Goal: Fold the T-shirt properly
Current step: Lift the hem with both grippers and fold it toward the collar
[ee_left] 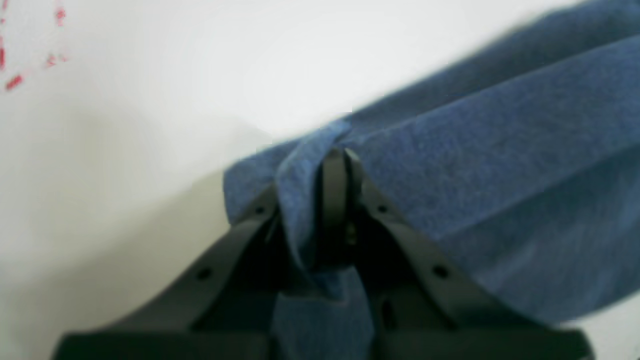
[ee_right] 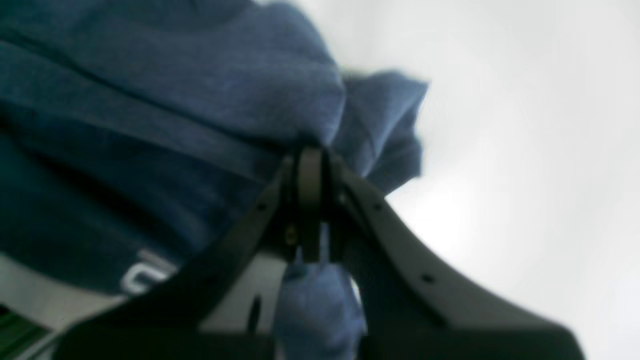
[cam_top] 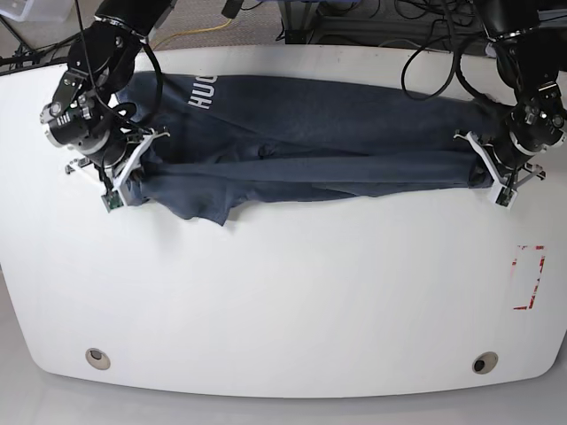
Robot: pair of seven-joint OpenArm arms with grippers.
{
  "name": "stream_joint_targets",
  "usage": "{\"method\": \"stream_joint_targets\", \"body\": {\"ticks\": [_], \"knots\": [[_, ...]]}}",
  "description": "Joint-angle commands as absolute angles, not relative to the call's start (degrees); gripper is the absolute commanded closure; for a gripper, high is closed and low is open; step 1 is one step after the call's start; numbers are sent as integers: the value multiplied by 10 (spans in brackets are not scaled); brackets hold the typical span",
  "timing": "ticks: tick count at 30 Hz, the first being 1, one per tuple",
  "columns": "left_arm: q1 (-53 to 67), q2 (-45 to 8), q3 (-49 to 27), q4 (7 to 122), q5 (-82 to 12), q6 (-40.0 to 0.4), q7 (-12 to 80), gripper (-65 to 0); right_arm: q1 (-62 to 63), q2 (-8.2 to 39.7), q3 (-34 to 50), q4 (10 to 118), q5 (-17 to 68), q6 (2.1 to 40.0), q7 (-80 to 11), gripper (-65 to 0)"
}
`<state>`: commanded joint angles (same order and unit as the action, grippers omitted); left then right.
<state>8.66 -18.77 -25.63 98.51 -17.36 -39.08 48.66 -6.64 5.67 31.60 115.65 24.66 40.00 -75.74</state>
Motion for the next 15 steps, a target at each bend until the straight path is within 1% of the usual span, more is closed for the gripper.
{"method": "stream_joint_targets", "body": {"ticks": [4, 6, 10, 15], "knots": [[108, -189, -256, 986, -174, -392, 487, 0, -110, 56, 340, 1156, 298, 400, -757, 0], [119, -202, -256, 986, -175, -396, 487, 0, -126, 50, 342, 1156, 313, 400, -757, 0], [132, -206, -256, 987, -173, -400, 489, 0, -149, 42, 342, 1156, 320, 400, -757, 0], [138, -209, -256, 991, -172, -400, 517, 0, -175, 21, 339, 1154, 316, 400, -757, 0]]}}
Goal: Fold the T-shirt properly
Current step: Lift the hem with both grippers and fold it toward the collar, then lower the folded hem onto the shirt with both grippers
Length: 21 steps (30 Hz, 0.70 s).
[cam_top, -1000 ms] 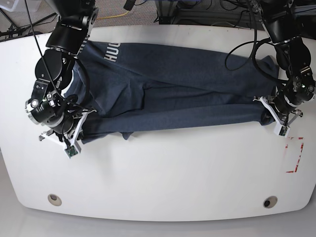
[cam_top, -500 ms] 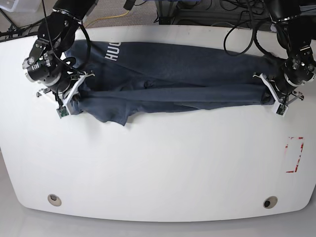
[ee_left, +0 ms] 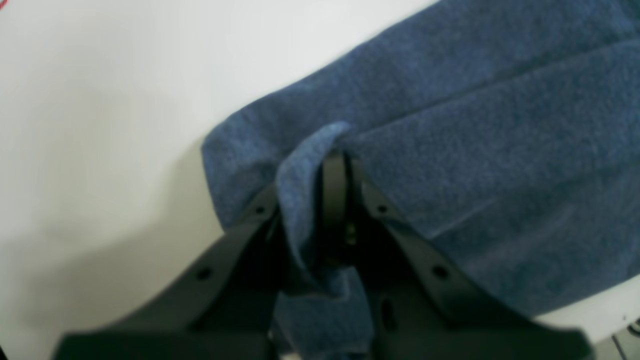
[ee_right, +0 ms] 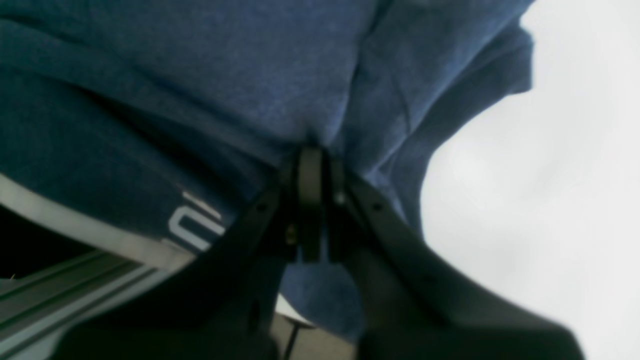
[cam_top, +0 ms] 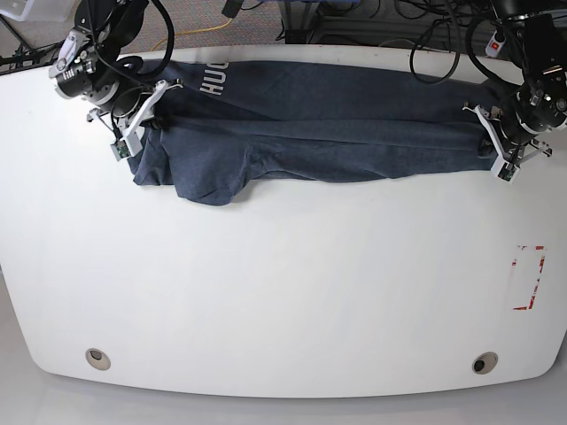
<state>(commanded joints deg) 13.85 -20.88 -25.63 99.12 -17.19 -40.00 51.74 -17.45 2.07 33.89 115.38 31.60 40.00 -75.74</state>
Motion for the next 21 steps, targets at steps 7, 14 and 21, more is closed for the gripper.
{"method": "stream_joint_targets", "body": {"ticks": [7, 14, 21], "knots": [[151, -210, -255, 991, -172, -400, 518, -175, -188, 22, 341, 1156, 321, 400, -757, -52], [151, -210, -256, 1002, -175, -400, 518, -364, -187, 45, 341, 1157, 367, 400, -756, -341], [149, -206, -257, 1092, -176, -400, 531, -367, -134, 65, 338, 1152, 436, 400, -756, -430]]}}
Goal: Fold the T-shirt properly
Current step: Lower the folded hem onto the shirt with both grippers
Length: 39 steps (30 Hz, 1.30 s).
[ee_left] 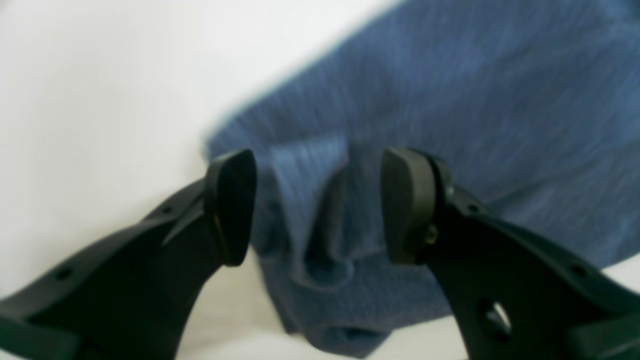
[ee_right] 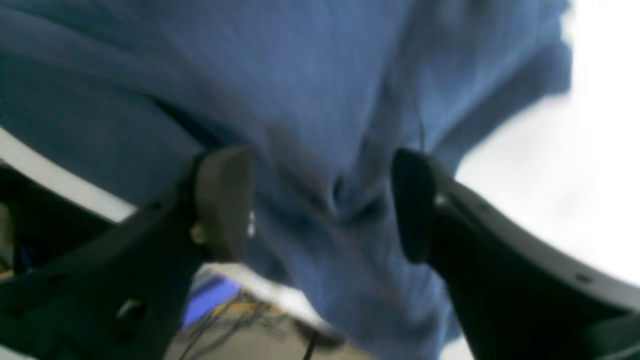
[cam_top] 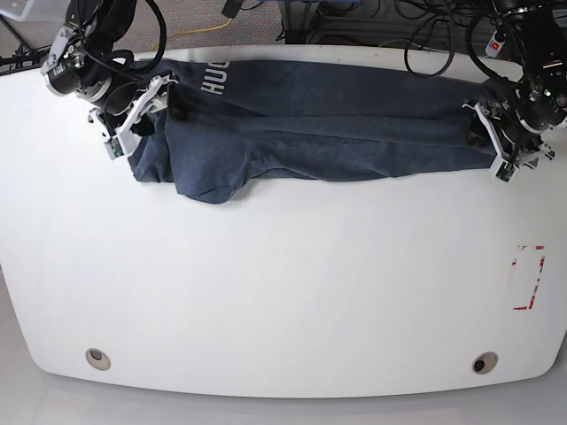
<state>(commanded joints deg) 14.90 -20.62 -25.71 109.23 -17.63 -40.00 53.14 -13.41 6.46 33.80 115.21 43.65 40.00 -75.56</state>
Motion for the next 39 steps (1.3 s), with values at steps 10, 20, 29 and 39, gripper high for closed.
{"method": "stream_joint_targets", "body": {"ticks": [10, 20, 29, 39], "knots": [[124, -187, -239, 1056, -171, -400, 586, -367, 7, 52, 263, 1055, 305, 400, -756, -431], [135, -189, -240, 996, -171, -400, 587, -365, 79, 56, 225, 897, 237, 400, -695, -431], [136, -189, -240, 977, -171, -400, 588, -365, 86, 52, 218, 869, 239, 400, -694, -311], [136, -186, -237, 976, -142, -400, 587, -365, 59, 51, 250, 985, 240, 400, -723, 0]]}}
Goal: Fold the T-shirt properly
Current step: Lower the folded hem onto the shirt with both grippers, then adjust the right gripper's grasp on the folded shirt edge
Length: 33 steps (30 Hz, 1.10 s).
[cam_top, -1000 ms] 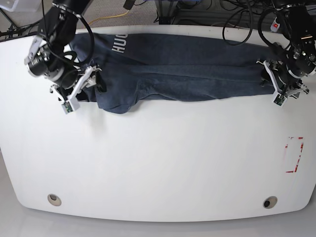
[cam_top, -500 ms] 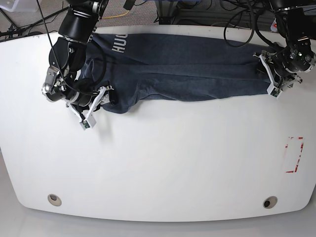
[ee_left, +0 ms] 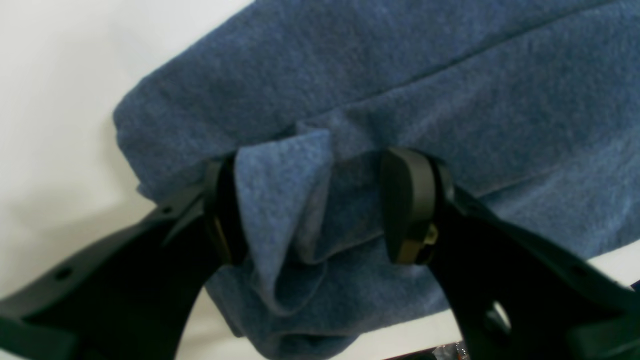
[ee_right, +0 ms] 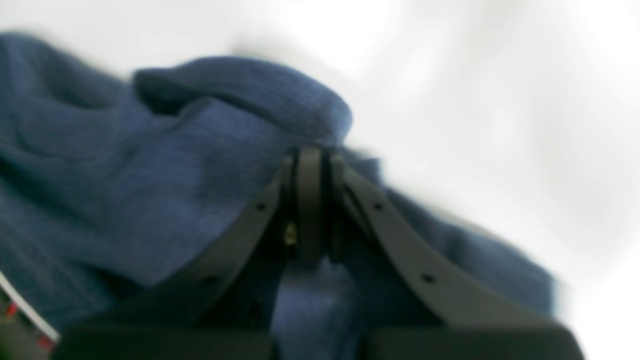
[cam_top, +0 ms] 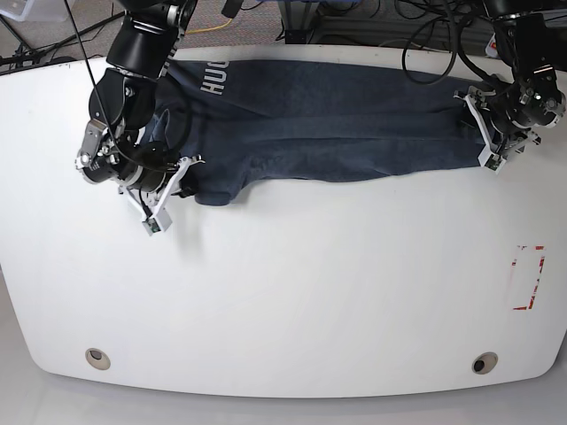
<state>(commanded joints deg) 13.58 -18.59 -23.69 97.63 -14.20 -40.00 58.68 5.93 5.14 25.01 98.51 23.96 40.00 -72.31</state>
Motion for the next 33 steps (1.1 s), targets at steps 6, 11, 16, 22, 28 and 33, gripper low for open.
{"method": "stream_joint_targets", "body": {"ticks": [6, 11, 16, 22, 28, 33], "knots": [[136, -184, -232, 975, -113, -400, 586, -365, 6, 37, 264, 1096, 240, 400, -761, 0], [136, -187, -220, 975, -112, -400, 586, -365, -58, 27, 267, 1157, 241, 400, -764, 0], [136, -188, -220, 975, -112, -400, 586, -365, -115, 21, 292, 1159, 315, 400, -764, 0], [136, -189, -220, 975, -111, -400, 586, -365, -175, 21, 335, 1158, 404, 400, -764, 0], [136, -189, -220, 975, -111, -400, 586, -365, -195, 22, 338, 1142, 390, 400, -762, 0], [134, -189, -220, 976, -111, -400, 586, -365, -192, 23, 340, 1138, 320, 400, -762, -133]]}}
